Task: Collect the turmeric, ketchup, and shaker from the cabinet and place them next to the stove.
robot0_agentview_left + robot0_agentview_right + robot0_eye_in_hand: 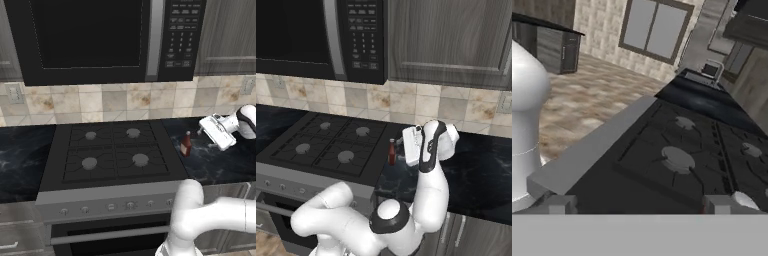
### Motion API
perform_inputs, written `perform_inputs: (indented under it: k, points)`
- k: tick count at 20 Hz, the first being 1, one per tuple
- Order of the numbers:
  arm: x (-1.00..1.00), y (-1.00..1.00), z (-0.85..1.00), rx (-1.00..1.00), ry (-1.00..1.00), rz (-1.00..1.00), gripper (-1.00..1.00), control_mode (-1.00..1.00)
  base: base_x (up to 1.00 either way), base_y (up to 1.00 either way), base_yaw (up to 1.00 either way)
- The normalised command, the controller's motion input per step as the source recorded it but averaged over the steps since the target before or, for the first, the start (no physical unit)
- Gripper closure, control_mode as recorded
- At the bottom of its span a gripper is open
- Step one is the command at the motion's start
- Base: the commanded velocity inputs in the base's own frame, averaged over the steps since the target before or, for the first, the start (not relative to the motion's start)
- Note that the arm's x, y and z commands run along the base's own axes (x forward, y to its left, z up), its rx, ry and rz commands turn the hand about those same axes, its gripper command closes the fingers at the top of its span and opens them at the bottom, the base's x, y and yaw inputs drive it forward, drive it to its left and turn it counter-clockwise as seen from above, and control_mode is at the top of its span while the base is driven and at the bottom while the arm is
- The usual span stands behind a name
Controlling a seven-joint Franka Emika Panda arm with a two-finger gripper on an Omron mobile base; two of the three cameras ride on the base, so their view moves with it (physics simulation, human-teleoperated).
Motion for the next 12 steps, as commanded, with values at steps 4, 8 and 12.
perform_inputs:
  k: [4, 8, 12]
  points:
    - [-0.65, 0.0, 0.31, -0.02, -0.15, -0.07, -1.0, -1.0, 0.0, 0.0, 0.0]
    - [-0.71, 0.0, 0.4, 0.0, -0.13, -0.09, -1.0, -1.0, 0.0, 0.0, 0.0]
    - [-0.75, 0.07, 0.56, 0.0, -0.07, -0.09, -1.0, -1.0, 0.0, 0.0, 0.0]
